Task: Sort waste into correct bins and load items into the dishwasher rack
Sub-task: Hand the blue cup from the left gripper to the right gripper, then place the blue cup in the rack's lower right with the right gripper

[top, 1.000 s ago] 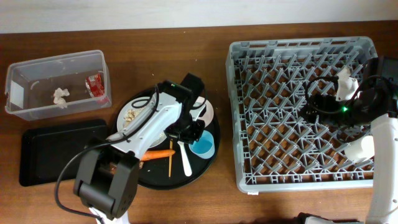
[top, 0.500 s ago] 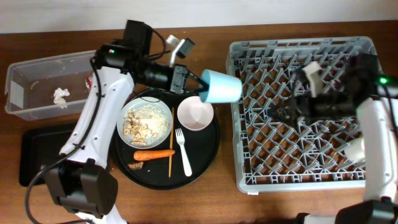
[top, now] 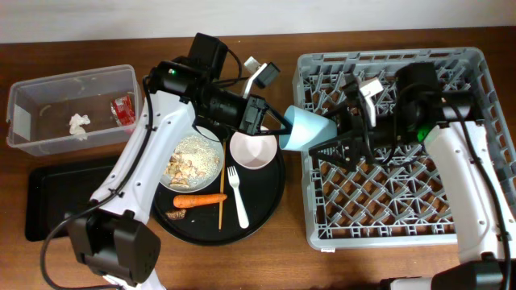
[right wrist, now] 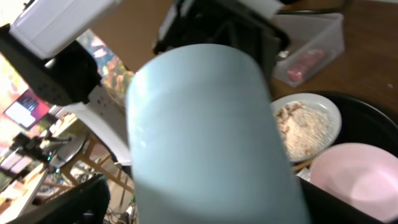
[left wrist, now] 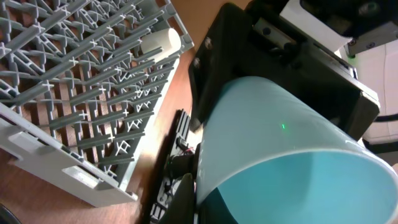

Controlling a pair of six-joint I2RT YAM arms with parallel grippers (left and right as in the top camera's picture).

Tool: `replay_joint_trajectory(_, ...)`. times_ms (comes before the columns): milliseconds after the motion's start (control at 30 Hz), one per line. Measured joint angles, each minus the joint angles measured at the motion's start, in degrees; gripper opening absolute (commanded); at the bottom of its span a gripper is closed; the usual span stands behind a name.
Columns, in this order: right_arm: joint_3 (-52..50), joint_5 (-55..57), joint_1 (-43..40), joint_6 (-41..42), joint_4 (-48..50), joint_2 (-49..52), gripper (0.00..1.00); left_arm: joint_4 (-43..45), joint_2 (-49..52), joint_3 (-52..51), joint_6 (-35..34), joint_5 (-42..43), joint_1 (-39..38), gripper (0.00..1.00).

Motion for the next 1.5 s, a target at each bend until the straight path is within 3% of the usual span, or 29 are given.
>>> replay_joint_trajectory(100,-0.04,0.04,0.11,-0.44,0.37,0.15,0.56,-0.39,-0.04,0.00,0.33,0.83,-0.04,0.00)
replay_joint_trajectory(200,-0.04,-0.17,0.07,-0.33,0.33,0.22,0.54,-0.42,-0.09,0.00,1.07,1.31,0.00,0.02)
replay_joint_trajectory(267,-0.04,-0.15,0.07,-0.35,0.33,0.22,0.53,-0.42,-0.09,0.00,1.07,1.27,0.00,0.21)
replay_joint_trajectory(367,-0.04,0.79,0.09,-0.28,0.26,0.22,0.48,-1.33,-0.09,0.13,0.96,-2.73,-0.04,0.25)
replay_joint_trajectory(433,-0.07,7.82,-0.07,2.14,0.11,0.28,0.40,-5.46,-0.15,0.35,0.79,-11.06,0.17,0.25)
replay_joint_trajectory(500,0.02,13.31,-1.03,6.23,0.20,0.31,0.34,-9.18,-0.17,0.50,-1.25,-25.27,1.57,0.25)
replay_joint_trajectory(567,0.46,22.99,-4.11,13.75,-0.31,0.33,0.33,-11.63,-0.20,0.50,-5.03,-39.04,4.02,0.25)
replay_joint_trajectory(600,3.26,34.12,-7.72,21.90,-2.03,0.50,0.33,-14.10,-0.22,0.48,-8.68,-52.06,6.08,0.25)
replay_joint_trajectory(633,5.07,38.95,-9.20,25.11,-3.19,0.63,0.33,-14.84,-0.28,0.48,-10.69,-59.04,7.52,0.25)
replay_joint_trajectory(800,11.63,69.44,-18.27,41.81,-5.40,0.63,0.31,-15.65,-0.52,0.48,-14.34,-71.06,9.88,0.25)
replay_joint_trajectory(967,11.63,83.73,-26.75,51.01,-2.67,3.80,0.30,-15.63,-0.52,0.48,-14.73,-72.39,9.84,0.25)
replay_joint_trajectory(1133,11.63,85.85,-32.85,54.53,0.87,9.44,0.31,-15.63,-0.52,0.48,-14.73,-72.72,9.84,0.25)
replay_joint_trajectory(1400,11.63,81.20,-33.09,54.97,6.75,15.96,0.33,-15.63,-0.52,0.48,-14.75,-72.72,9.84,0.25)
replay_joint_trajectory(1467,11.63,79.52,-33.09,54.95,7.06,16.44,0.66,-15.63,-0.52,0.48,-14.75,-72.72,9.84,0.25)
replay_joint_trajectory(1500,11.63,79.10,-33.09,54.97,7.06,16.72,0.74,-15.63,-0.52,0.48,-14.73,-72.72,9.84,0.25)
